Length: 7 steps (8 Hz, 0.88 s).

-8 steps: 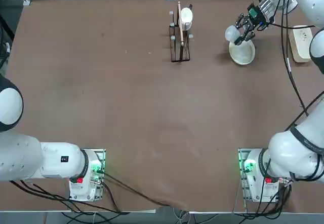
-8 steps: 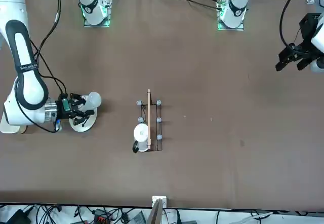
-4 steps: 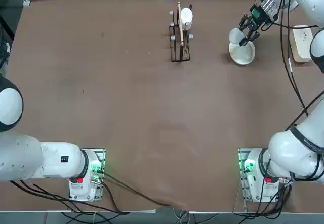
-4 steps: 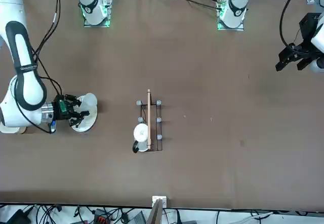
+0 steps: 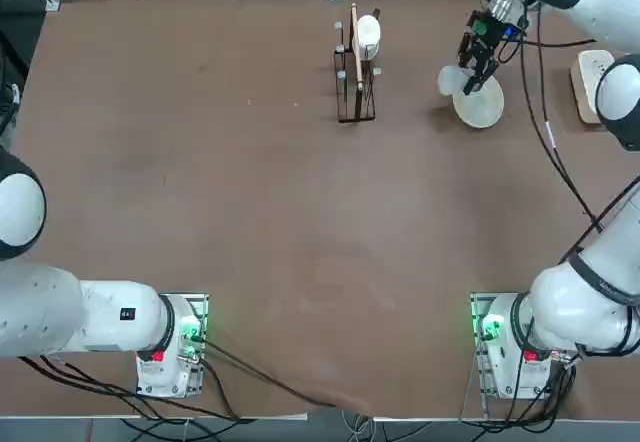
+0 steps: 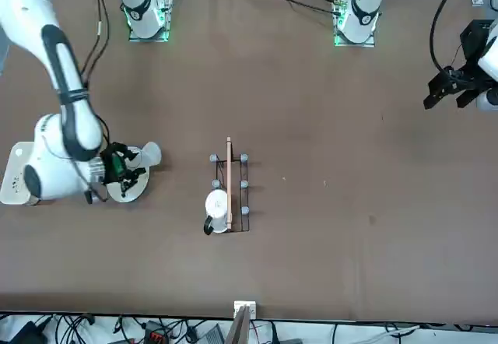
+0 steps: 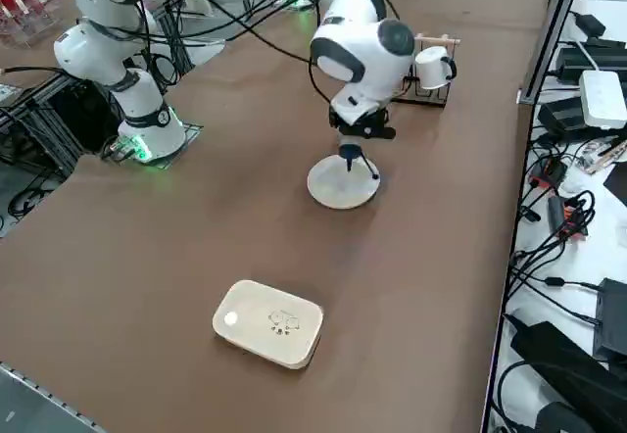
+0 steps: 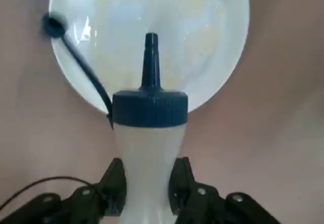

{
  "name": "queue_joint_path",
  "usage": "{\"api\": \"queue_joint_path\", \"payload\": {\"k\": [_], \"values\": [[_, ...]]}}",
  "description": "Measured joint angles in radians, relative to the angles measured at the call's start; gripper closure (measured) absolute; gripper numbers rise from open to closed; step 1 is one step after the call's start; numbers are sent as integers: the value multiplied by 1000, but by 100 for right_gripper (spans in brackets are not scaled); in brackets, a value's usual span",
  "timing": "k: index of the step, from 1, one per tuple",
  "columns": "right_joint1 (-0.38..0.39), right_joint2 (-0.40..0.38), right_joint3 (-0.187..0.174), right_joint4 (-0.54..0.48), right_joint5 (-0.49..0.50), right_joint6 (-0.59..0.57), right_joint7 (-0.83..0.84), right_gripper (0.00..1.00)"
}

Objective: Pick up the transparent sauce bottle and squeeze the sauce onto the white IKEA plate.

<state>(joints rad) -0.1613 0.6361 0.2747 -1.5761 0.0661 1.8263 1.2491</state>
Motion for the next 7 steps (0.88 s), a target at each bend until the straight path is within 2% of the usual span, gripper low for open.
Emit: {"api": "queue_joint_path", "payload": {"k": [2, 3, 7], "values": [[83, -2, 1, 1, -214, 0, 212, 61], [110, -3, 1, 2, -269, 0, 293, 61], [129, -32, 0, 53, -298, -53, 351, 61]]}}
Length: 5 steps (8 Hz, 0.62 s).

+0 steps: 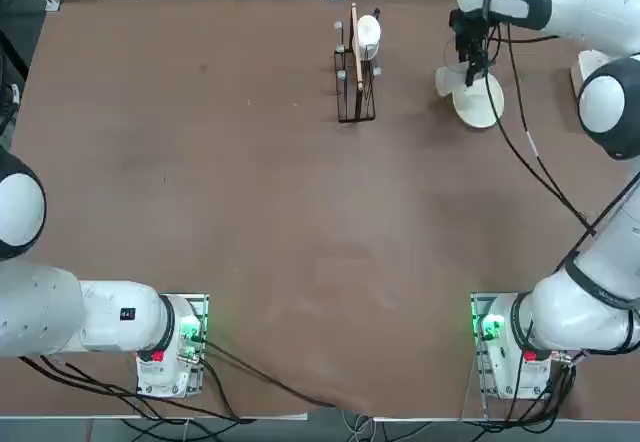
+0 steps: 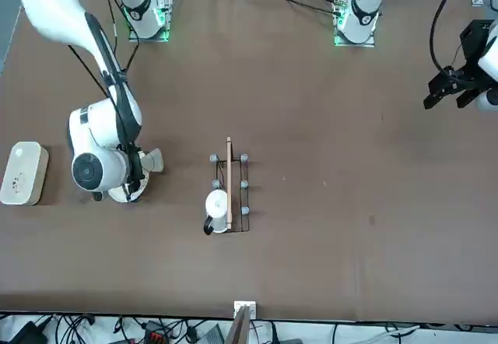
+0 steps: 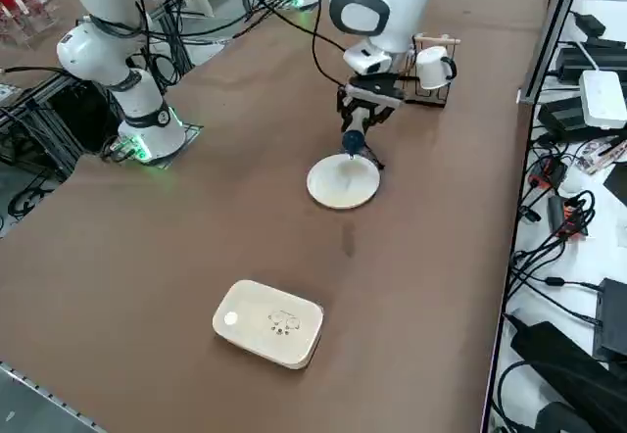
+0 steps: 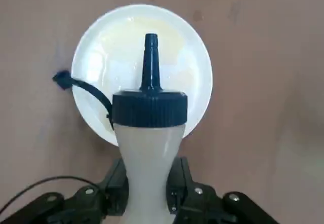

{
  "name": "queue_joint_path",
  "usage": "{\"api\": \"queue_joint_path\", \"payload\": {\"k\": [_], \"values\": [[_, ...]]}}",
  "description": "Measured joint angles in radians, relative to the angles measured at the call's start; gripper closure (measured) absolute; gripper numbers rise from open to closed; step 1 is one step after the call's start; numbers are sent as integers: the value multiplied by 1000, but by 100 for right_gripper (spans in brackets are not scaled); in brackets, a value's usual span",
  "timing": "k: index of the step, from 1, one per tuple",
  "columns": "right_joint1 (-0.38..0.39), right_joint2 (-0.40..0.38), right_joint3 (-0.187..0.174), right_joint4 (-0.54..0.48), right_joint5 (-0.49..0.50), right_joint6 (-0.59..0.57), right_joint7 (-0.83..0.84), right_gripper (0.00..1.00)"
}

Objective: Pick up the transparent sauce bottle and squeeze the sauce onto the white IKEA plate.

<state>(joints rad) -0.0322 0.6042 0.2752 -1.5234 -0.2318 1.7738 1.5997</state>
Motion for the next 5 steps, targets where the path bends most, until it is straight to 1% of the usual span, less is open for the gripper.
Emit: {"api": "queue_joint_path", "payload": {"k": [2, 5], "values": [[14, -12, 0, 37, -34, -86, 41, 61], [82, -15, 0, 52, -197, -162, 177, 61]]}}
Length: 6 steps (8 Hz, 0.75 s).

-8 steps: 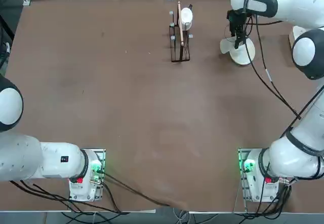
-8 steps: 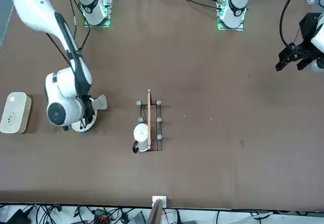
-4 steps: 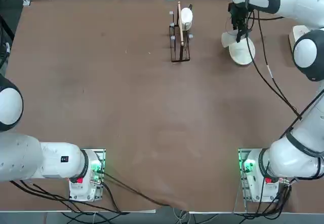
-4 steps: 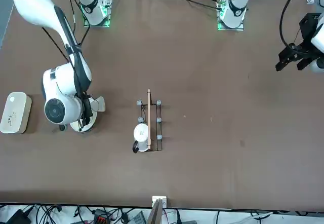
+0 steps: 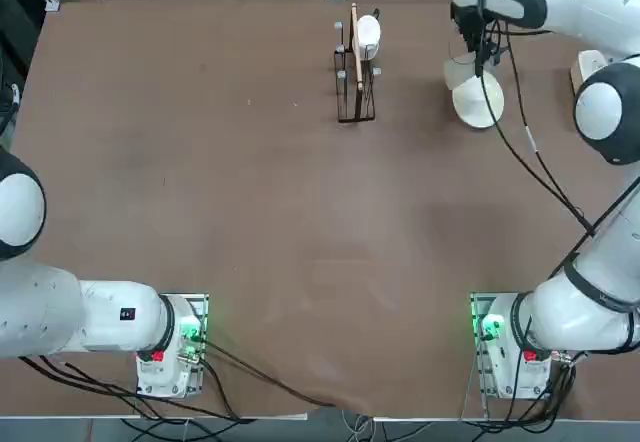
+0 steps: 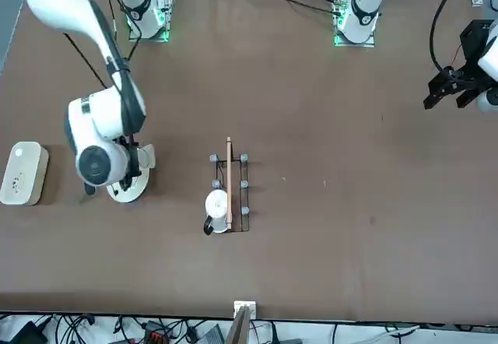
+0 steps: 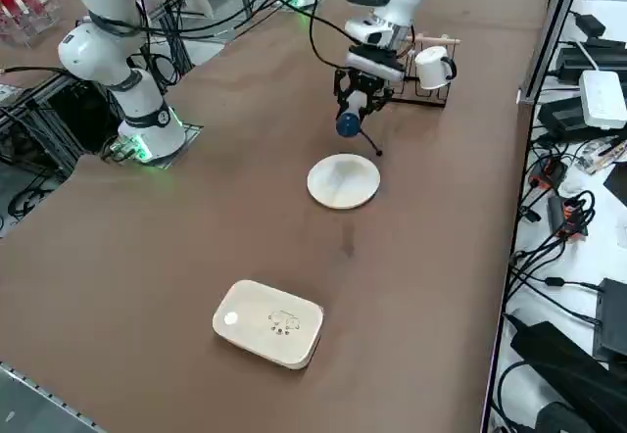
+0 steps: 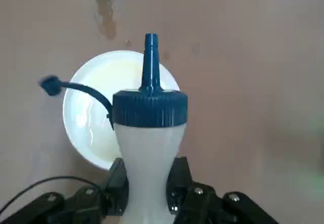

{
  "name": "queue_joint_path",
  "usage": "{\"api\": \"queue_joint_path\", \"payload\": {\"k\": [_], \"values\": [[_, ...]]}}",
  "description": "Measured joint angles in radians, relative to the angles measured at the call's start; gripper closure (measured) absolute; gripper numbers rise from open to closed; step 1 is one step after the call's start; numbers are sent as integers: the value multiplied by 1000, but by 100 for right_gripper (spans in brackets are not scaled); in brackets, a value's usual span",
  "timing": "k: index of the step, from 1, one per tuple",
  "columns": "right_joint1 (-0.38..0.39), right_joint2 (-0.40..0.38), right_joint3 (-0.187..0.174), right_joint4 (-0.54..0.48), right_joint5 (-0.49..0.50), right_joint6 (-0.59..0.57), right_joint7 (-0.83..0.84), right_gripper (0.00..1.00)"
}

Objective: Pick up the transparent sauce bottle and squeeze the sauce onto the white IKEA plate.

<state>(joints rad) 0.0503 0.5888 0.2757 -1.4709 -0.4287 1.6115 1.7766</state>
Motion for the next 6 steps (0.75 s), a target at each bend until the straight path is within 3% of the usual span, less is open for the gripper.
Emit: {"api": "queue_joint_path", "payload": {"k": [6], "values": [[71, 3, -1, 9, -363, -242, 112, 61]]}}
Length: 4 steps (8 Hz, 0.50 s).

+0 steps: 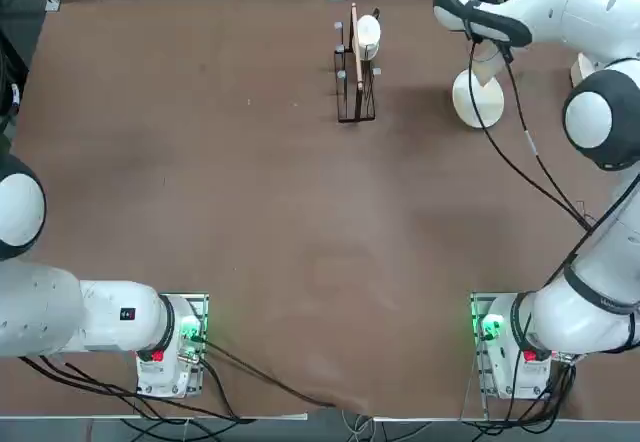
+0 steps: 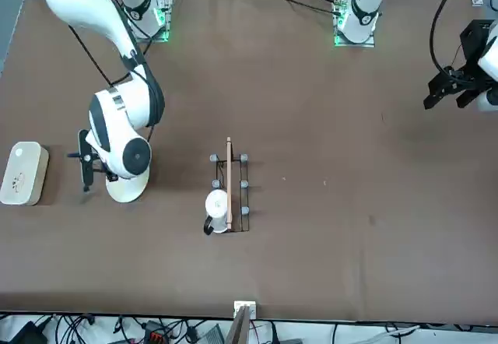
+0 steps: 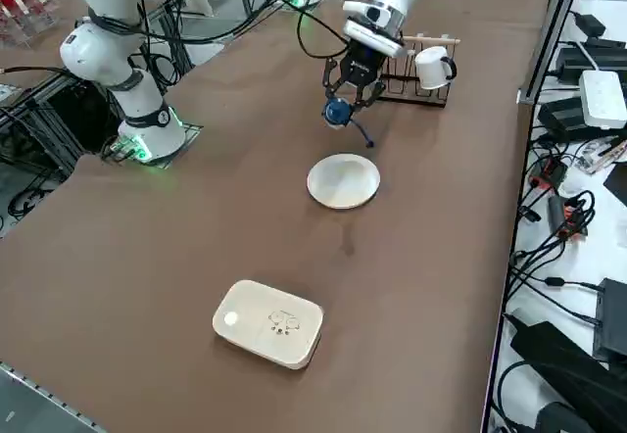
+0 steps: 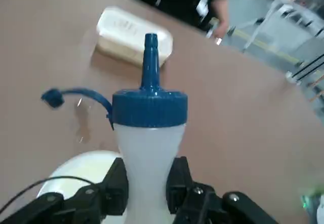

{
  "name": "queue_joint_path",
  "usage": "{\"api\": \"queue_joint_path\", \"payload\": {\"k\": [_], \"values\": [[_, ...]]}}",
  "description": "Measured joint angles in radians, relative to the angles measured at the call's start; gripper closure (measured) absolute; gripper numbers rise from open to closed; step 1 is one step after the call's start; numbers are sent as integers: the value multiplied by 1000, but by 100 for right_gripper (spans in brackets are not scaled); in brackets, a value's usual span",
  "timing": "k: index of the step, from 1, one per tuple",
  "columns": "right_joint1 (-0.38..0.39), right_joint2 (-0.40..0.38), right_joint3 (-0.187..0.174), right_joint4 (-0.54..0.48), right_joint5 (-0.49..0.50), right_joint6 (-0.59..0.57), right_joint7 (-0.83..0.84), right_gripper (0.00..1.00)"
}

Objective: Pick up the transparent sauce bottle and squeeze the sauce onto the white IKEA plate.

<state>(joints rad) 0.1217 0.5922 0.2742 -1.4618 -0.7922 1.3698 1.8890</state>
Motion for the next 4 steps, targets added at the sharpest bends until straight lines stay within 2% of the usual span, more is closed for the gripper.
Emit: {"api": "queue_joint_path", "payload": {"k": [2, 3, 4], "values": [[12, 17, -2, -2, -70, -105, 76, 61], [12, 30, -11, -12, -94, -147, 123, 61], [11, 44, -35, -38, -110, -173, 172, 61]]}}
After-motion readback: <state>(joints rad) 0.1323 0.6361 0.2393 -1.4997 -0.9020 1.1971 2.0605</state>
